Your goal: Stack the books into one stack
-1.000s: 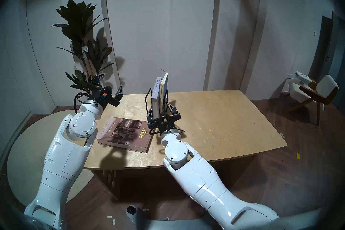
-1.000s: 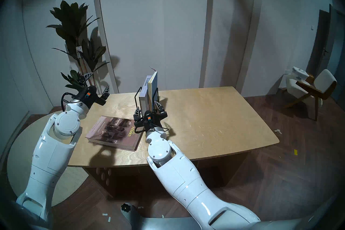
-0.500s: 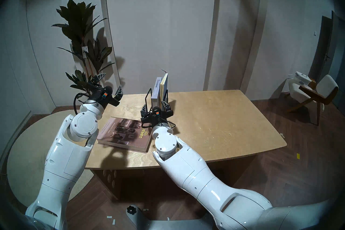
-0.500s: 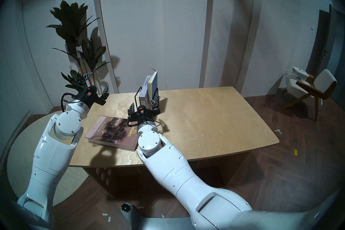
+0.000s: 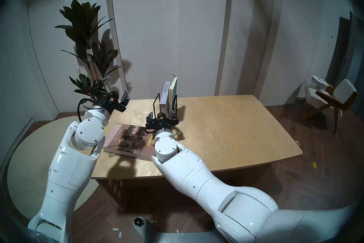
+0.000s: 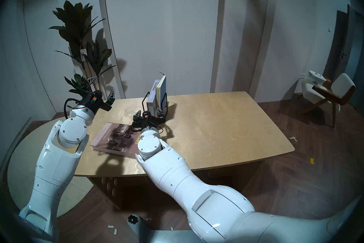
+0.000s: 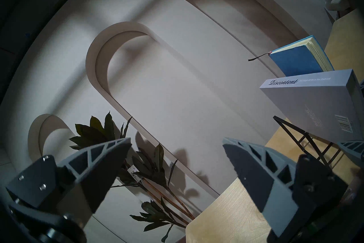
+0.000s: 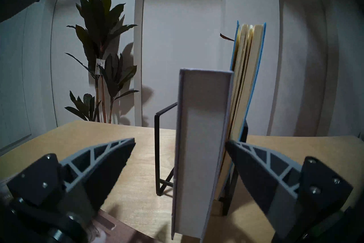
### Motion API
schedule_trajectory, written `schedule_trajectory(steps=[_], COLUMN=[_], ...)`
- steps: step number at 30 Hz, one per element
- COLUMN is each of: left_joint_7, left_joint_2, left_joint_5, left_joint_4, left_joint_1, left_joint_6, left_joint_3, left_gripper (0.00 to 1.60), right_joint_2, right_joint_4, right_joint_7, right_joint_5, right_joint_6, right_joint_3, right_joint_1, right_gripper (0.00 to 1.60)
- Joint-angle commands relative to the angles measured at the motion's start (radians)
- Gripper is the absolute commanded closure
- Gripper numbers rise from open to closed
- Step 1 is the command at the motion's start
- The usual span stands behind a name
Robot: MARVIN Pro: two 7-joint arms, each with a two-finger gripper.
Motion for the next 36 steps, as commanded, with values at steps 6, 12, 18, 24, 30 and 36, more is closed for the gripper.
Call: schedule_trajectory(steps=[6, 12, 18, 24, 30, 36], left_joint_7=[0.014, 0.018, 0.021, 0.024, 0.026, 0.027], left_joint_2=[0.0, -0.002, -0.004, -0.006, -0.007, -0.009], left_joint_5=[0.012, 0.018, 0.024, 0.028, 0.031, 0.034], left_joint_4=[-0.034, -0.039, -0.044, -0.047, -0.051, -0.053], left_joint_1=[-0.007, -0.004, -0.001, 0.001, 0.003, 0.004], left_joint_6=[0.004, 0.008, 0.013, 0.016, 0.02, 0.022], left_joint_3=[-0.008, -0.009, -0.009, -0.01, -0.011, -0.012], left_gripper=[0.0, 0.0, 0.0, 0.0, 0.0, 0.0], right_joint_2=[-0.104, -0.109, -0.112, -0.117, -0.121, -0.118], right_joint_4=[0.126, 0.197, 0.276, 0.335, 0.384, 0.418], right_joint_7=[-0.07, -0.087, -0.12, -0.14, -0.15, -0.166], right_joint_5=[0.036, 0.055, 0.059, 0.067, 0.07, 0.055], right_joint_6=[-0.093, -0.137, -0.17, -0.214, -0.262, -0.325], right_joint_3=[0.032, 0.06, 0.072, 0.084, 0.091, 0.083], right_joint_1=[0.096, 0.134, 0.161, 0.182, 0.203, 0.216], right_gripper=[0.0, 0.08, 1.01, 1.41, 1.6, 1.6])
